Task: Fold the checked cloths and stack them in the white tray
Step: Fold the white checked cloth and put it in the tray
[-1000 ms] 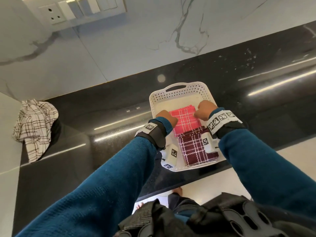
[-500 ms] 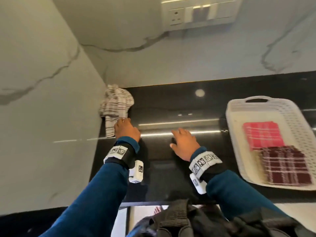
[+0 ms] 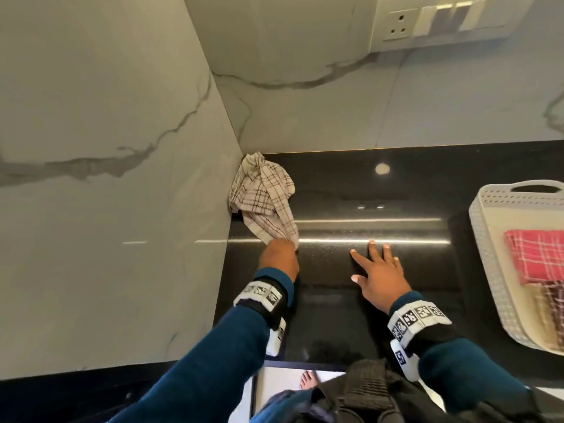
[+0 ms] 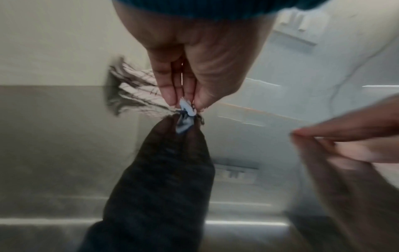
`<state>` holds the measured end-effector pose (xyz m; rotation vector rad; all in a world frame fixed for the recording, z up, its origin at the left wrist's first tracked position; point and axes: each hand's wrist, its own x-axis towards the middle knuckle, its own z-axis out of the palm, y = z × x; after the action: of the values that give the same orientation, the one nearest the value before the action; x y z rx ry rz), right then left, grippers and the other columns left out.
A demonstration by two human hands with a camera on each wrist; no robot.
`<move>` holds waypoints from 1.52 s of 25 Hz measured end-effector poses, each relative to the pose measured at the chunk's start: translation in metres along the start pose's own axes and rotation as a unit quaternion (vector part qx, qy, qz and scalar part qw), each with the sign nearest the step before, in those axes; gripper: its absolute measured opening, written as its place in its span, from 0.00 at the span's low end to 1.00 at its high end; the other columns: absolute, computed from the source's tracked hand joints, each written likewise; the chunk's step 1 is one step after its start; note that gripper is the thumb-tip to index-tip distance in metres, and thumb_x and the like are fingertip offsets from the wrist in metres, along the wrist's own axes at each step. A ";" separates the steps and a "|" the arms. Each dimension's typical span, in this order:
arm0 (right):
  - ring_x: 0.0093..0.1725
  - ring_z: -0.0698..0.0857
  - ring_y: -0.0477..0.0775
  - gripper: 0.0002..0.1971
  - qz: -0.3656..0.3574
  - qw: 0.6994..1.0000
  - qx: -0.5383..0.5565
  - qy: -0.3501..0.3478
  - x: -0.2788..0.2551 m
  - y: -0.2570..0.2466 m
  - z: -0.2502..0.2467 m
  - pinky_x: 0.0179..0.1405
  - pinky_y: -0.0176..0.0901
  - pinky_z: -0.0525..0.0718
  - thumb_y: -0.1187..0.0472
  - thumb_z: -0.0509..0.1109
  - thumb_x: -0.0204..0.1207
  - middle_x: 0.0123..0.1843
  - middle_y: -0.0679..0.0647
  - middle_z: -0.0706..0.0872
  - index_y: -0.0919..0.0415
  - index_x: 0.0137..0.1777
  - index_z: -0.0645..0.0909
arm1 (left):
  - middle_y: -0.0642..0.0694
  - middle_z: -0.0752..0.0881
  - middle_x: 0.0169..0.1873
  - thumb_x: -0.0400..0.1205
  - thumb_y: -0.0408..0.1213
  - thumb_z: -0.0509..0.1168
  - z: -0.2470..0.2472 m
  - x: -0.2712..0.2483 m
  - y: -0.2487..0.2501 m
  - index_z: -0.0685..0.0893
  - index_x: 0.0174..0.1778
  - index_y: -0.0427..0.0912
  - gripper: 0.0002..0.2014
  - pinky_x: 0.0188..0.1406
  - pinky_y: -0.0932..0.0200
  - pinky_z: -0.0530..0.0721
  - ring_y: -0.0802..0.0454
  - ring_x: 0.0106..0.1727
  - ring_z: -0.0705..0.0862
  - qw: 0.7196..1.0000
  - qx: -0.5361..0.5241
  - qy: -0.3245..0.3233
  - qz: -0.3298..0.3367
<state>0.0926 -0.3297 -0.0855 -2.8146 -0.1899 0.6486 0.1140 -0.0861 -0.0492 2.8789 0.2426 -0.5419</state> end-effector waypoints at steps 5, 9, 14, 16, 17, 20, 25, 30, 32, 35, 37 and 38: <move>0.89 0.42 0.66 0.33 0.009 1.000 -0.004 0.006 -0.006 0.000 -0.005 0.87 0.65 0.48 0.43 0.63 0.84 0.91 0.54 0.46 0.38 0.87 0.55 | 0.45 0.87 0.57 0.84 0.40 0.62 0.029 -0.055 0.037 0.87 0.60 0.45 0.12 0.59 0.53 0.84 0.43 0.58 0.85 0.991 -0.107 -0.069 0.041; 0.89 0.44 0.65 0.34 0.006 1.000 -0.002 0.003 -0.010 -0.002 -0.012 0.86 0.64 0.49 0.42 0.64 0.84 0.91 0.55 0.48 0.39 0.87 0.56 | 0.48 0.88 0.55 0.84 0.46 0.62 0.024 -0.070 0.023 0.88 0.57 0.49 0.12 0.60 0.48 0.86 0.48 0.55 0.87 0.985 -0.142 -0.069 0.065; 0.89 0.44 0.66 0.35 0.006 1.000 0.001 -0.019 -0.010 -0.004 -0.017 0.86 0.66 0.50 0.43 0.65 0.83 0.91 0.55 0.48 0.40 0.88 0.57 | 0.49 0.70 0.72 0.79 0.30 0.71 -0.016 -0.027 0.013 0.73 0.75 0.55 0.30 0.67 0.44 0.81 0.49 0.69 0.74 0.988 -0.055 0.076 0.124; 0.89 0.43 0.66 0.35 0.005 1.000 0.007 -0.027 -0.010 -0.005 -0.020 0.85 0.67 0.49 0.43 0.65 0.83 0.91 0.55 0.46 0.41 0.88 0.56 | 0.45 0.68 0.76 0.77 0.30 0.73 -0.029 -0.008 0.020 0.77 0.73 0.52 0.29 0.64 0.47 0.81 0.45 0.70 0.72 0.978 0.045 0.097 0.177; 0.89 0.43 0.67 0.35 0.006 0.999 0.010 -0.035 -0.012 -0.006 -0.022 0.85 0.67 0.49 0.44 0.65 0.83 0.91 0.56 0.46 0.41 0.88 0.56 | 0.44 0.70 0.75 0.78 0.32 0.73 -0.033 0.000 0.022 0.81 0.70 0.51 0.24 0.62 0.48 0.81 0.44 0.70 0.72 0.972 0.082 0.101 0.195; 0.88 0.52 0.66 0.33 0.027 0.996 0.058 -0.056 -0.023 -0.013 -0.036 0.83 0.66 0.58 0.44 0.67 0.83 0.90 0.58 0.55 0.46 0.86 0.62 | 0.48 0.79 0.63 0.81 0.35 0.70 -0.040 0.004 0.030 0.83 0.63 0.49 0.15 0.54 0.52 0.84 0.48 0.58 0.80 0.961 0.086 0.125 0.230; 0.65 0.82 0.52 0.27 -0.031 0.961 0.259 0.091 -0.056 -0.065 -0.051 0.63 0.45 0.80 0.45 0.72 0.79 0.68 0.50 0.81 0.54 0.74 0.75 | 0.54 0.81 0.44 0.85 0.46 0.64 -0.049 -0.011 0.055 0.81 0.52 0.49 0.06 0.49 0.54 0.83 0.54 0.45 0.77 0.946 0.057 0.159 0.276; 0.50 0.86 0.56 0.06 0.054 0.950 0.246 0.186 -0.053 -0.074 -0.068 0.43 0.42 0.76 0.64 0.63 0.83 0.48 0.50 0.83 0.55 0.55 0.79 | 0.54 0.83 0.45 0.85 0.40 0.65 -0.068 -0.011 0.070 0.81 0.52 0.50 0.02 0.46 0.55 0.86 0.53 0.44 0.83 0.936 0.030 0.157 0.314; 0.44 0.85 0.57 0.05 0.043 0.957 0.208 0.198 -0.058 -0.064 -0.082 0.38 0.42 0.74 0.64 0.59 0.86 0.44 0.51 0.83 0.55 0.53 0.76 | 0.53 0.84 0.48 0.85 0.37 0.66 -0.074 -0.005 0.064 0.78 0.57 0.52 0.07 0.46 0.52 0.89 0.51 0.43 0.85 0.941 0.011 0.156 0.301; 0.41 0.82 0.57 0.07 0.045 0.958 0.173 0.225 -0.076 -0.047 -0.108 0.39 0.47 0.78 0.59 0.58 0.88 0.45 0.56 0.85 0.57 0.58 0.77 | 0.52 0.83 0.55 0.86 0.40 0.64 -0.083 0.010 0.045 0.80 0.63 0.51 0.10 0.52 0.49 0.88 0.49 0.49 0.85 0.951 0.021 0.157 0.267; 0.43 0.85 0.58 0.08 0.052 0.950 0.172 0.256 -0.089 -0.030 -0.125 0.43 0.50 0.84 0.57 0.60 0.88 0.47 0.57 0.88 0.56 0.57 0.80 | 0.53 0.82 0.51 0.85 0.38 0.64 -0.088 0.023 0.031 0.81 0.58 0.52 0.08 0.52 0.47 0.88 0.48 0.47 0.85 0.960 0.023 0.160 0.227; 0.44 0.86 0.58 0.08 0.059 0.943 0.174 0.277 -0.093 -0.021 -0.133 0.46 0.52 0.86 0.56 0.62 0.87 0.47 0.57 0.88 0.55 0.56 0.81 | 0.53 0.82 0.49 0.84 0.37 0.64 -0.092 0.029 0.025 0.81 0.56 0.53 0.07 0.51 0.46 0.88 0.48 0.45 0.85 0.965 0.016 0.163 0.204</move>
<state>0.0672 -0.3541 0.0744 -2.5460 0.1823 -0.1037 0.1765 -0.0859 0.0278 2.9123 -0.3124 0.0030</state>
